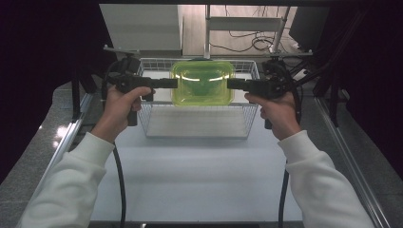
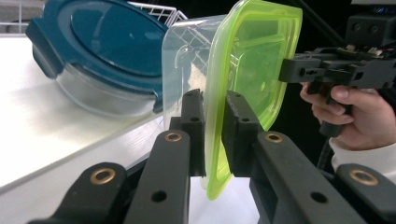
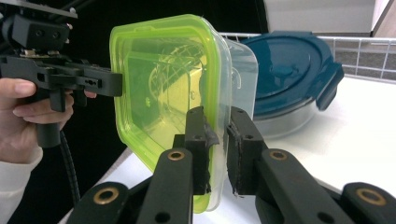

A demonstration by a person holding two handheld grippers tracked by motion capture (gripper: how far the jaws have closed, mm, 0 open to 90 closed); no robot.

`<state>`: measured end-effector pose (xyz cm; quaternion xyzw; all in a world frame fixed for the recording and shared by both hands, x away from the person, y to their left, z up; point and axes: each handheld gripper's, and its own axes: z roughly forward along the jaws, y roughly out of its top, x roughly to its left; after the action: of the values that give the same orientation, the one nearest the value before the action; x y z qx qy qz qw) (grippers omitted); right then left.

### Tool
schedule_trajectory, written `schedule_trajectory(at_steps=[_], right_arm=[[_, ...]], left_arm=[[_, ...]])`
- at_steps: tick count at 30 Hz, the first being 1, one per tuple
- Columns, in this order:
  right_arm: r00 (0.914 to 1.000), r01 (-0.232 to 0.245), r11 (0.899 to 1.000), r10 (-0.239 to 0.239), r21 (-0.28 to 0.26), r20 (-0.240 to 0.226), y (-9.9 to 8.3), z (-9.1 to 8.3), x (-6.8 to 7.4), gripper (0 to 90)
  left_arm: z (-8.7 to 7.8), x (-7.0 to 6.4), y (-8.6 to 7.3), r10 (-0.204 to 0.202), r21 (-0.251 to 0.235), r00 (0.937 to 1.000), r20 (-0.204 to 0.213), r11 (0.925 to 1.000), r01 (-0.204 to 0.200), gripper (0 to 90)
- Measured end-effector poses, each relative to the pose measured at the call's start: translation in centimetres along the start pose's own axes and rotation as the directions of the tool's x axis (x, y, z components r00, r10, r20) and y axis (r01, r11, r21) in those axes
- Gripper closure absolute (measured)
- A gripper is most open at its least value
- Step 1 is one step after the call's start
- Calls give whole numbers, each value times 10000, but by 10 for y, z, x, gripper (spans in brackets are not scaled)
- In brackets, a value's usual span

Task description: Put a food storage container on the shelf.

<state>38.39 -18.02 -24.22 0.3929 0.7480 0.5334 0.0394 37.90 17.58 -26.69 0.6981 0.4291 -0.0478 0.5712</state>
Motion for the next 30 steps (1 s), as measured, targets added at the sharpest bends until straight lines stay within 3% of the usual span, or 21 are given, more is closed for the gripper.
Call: schedule_trajectory(at_steps=[18, 23, 30], right_arm=[[9975, -701, 9974, 700, 140, 89, 43, 22, -21, 793], [9930, -1177, 9929, 1178, 178, -7, 47, 30, -33, 793], [9830, -1836, 9826, 1837, 292, -2, 46, 45, -52, 792]], left_arm=[[9, 22, 48, -548, 77, 9982, -240, 9985, 550, 804], [16, 32, 56, -655, 152, 9970, -408, 9977, 661, 803], [30, 51, 57, -1302, 82, 9904, -458, 9914, 1307, 803]])
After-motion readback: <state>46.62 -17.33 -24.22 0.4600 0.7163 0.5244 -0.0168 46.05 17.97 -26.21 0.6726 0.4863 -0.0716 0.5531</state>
